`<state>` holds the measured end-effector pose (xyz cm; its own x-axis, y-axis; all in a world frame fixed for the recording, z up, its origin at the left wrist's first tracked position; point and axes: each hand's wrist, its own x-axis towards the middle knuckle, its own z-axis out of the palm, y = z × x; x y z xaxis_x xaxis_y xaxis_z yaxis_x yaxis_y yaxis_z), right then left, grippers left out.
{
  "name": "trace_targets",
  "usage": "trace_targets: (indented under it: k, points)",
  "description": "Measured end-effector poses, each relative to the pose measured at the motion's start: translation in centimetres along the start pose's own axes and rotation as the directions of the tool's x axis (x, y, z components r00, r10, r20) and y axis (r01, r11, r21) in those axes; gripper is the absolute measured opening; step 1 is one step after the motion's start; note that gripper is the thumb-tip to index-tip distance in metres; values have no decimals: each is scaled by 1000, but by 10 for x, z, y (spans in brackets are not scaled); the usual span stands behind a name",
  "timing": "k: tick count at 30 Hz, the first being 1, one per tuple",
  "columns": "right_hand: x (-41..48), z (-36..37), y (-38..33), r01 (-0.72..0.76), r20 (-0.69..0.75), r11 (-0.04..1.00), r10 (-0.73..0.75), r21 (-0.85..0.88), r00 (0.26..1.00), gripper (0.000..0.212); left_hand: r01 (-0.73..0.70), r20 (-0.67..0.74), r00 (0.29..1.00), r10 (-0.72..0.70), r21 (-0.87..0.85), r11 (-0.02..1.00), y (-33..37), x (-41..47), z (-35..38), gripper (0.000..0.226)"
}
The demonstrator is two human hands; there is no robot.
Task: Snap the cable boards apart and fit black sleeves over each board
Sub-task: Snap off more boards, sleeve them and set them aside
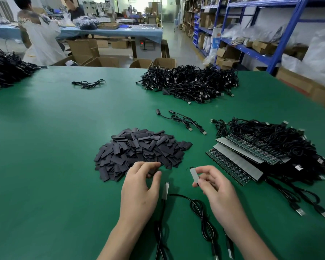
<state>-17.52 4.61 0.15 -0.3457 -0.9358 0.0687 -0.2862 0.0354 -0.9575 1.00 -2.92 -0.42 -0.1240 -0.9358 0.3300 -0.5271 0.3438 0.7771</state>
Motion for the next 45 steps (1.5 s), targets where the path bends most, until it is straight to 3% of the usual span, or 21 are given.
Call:
trace_targets:
  k: [3, 6, 11, 16, 20, 25, 29, 35, 40, 45]
  points:
    - [0, 2, 0, 32, -12, 999, -32, -32, 999, 25, -43, 51, 998, 43, -2, 999, 5, 8, -1, 17]
    - [0, 4, 0, 22, -13, 997, -23, -78, 1000, 21, -146, 85, 987, 134, 157, 977, 10, 30, 5, 24]
    - [0, 5, 0, 29, -18, 997, -30, -69, 999, 11, -323, 260, 941, 216, 510, 797, 11, 82, 21, 36]
    - [-1, 4, 0, 38, -24, 997, -40, -72, 999, 18, -392, 374, 906, 196, 569, 723, 2, 105, 27, 36]
    - [0, 4, -1, 45, -16, 997, -46, -70, 999, 18, -442, 413, 880, 234, 534, 721, -3, 114, 26, 30]
    - [0, 4, 2, 28, -22, 997, -30, -68, 999, 17, -479, 365, 869, 334, 449, 755, -4, 108, 18, 25]
    - [1, 3, 1, 51, -32, 998, -52, -44, 998, 18, -330, 223, 929, 296, 135, 934, -1, 77, 6, 21]
    - [-4, 1, -5, 135, -36, 991, -135, -1, 990, 19, -234, 162, 951, 262, -174, 957, 10, 24, -10, 19]
    - [-8, 3, -10, 174, -18, 984, -174, 29, 985, 15, -243, 78, 960, 270, -249, 937, 13, -1, -15, 18]
    - [-9, 4, -8, 232, 32, 973, -232, -12, 972, 17, -246, 54, 963, 263, -216, 945, 3, -6, -13, 18]
